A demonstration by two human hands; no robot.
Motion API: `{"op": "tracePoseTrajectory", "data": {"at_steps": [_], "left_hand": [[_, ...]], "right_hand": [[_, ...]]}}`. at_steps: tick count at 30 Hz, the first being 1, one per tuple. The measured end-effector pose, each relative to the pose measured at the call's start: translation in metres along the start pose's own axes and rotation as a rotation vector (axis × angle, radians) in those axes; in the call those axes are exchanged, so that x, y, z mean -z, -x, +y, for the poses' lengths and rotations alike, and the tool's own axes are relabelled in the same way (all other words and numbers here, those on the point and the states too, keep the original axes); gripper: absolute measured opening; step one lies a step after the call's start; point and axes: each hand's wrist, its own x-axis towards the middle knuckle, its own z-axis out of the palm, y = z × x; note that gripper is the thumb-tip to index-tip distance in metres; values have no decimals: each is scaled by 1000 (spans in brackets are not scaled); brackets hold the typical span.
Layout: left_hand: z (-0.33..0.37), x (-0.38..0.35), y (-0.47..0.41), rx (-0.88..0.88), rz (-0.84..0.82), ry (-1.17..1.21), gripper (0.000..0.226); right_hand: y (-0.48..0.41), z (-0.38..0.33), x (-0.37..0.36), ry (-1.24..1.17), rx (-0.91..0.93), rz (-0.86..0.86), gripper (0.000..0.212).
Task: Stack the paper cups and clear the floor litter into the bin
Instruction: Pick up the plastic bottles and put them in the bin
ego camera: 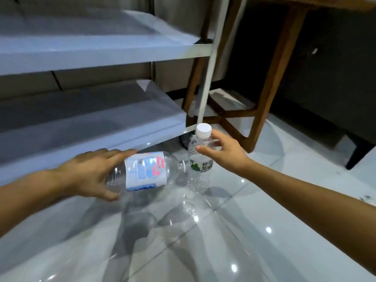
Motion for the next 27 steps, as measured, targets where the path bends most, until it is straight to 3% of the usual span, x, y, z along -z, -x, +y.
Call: {"op": "tracePoseTrajectory", "data": {"at_steps": [8, 15, 20, 23, 27], "left_hand": [[-96, -20, 124, 134, -6, 110, 112], [-109, -45, 149, 188, -95, 132, 112], [-120, -45, 167, 228, -7, 159, 105], [-129, -38, 195, 268, 98, 13, 108], [-123, -26, 238, 351, 71, -11, 111]], "right_hand": [[-25, -96, -114, 67, 69, -192, 33], [-39, -109, -164, 96, 119, -216, 49], [-59, -117, -205, -39, 171, -264, 44], [-70, -133, -223, -71, 262, -321, 40], [-71, -160, -235, -114, 372, -482, 30]]}}
